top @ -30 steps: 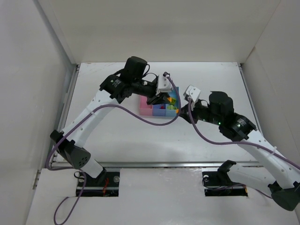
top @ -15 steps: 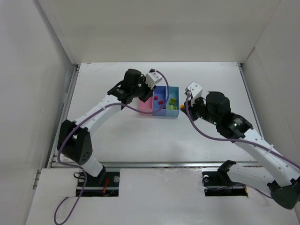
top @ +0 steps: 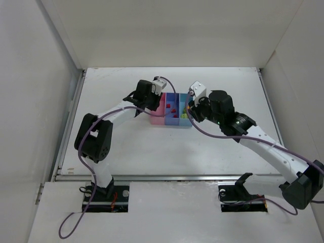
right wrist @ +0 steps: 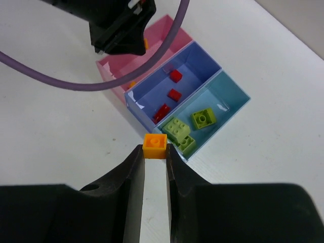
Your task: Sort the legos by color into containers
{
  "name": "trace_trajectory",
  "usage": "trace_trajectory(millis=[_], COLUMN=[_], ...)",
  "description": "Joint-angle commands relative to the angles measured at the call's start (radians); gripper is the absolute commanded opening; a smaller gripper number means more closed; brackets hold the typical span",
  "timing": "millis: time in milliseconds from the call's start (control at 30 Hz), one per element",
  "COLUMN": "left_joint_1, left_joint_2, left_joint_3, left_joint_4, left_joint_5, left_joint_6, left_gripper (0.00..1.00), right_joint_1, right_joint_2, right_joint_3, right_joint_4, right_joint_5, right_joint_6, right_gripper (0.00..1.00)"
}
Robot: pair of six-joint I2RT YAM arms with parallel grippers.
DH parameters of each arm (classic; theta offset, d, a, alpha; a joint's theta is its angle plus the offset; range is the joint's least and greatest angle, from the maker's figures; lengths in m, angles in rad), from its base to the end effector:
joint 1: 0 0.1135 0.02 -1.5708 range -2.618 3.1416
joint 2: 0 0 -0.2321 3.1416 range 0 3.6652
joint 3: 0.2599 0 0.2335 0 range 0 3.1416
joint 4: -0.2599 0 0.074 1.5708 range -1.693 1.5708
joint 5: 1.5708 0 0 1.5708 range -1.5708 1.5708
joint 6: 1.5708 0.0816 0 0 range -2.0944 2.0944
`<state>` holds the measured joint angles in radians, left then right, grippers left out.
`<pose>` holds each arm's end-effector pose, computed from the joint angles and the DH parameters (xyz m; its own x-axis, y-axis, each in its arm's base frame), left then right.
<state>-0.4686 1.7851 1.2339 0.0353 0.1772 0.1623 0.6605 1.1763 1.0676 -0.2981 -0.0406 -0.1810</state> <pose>0.3747 -0.2058 0.1971 -0.3404 0.3506 -0.8725 0.6449 0.7623 0.0547 0.2384 0.1894 0.3014 -0.1917 -0.3767 -0.9063 -0.6882 0.7100 -0.1495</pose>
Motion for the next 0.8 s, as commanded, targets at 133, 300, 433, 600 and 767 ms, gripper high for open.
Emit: trace_trajectory(millis=[133,300,433,600,767], left_joint_1=[0.028,0.038,0.047,0.085,0.145], left_joint_2=[0.002,0.002,-0.007,-0.041,-0.050], left_joint_3=[-0.019,-0.007,0.036,0.165,0.397], left_joint_4=[0.034,0.034,-0.015,-0.150,-0.291], left_joint_5=[0.033,0.106,0.120,0.120,-0.048], left_joint_6=[-0.066,-0.066,-0.076,-0.139,-0.193], left_gripper=[0.32,0.48,0.51,0.51,0.51], right_joint_1=[0.004,0.004,0.004,0.004,0.004], right_joint_2=[0.048,0.106,0.137,0.186,0.322], right_joint_3=[0.121,0.147,0.179,0.213,0.284], right_joint_4=[0.093,0.093,0.102,0.131,0.183], right_joint_5=[-0.050,-0.070,-0.082,-0.137,-0.248], right_joint_6=[-0.044,-0.054,-0.054,-0.044,0.004], right_gripper=[0.00,0.00,0.00,0.00,0.00])
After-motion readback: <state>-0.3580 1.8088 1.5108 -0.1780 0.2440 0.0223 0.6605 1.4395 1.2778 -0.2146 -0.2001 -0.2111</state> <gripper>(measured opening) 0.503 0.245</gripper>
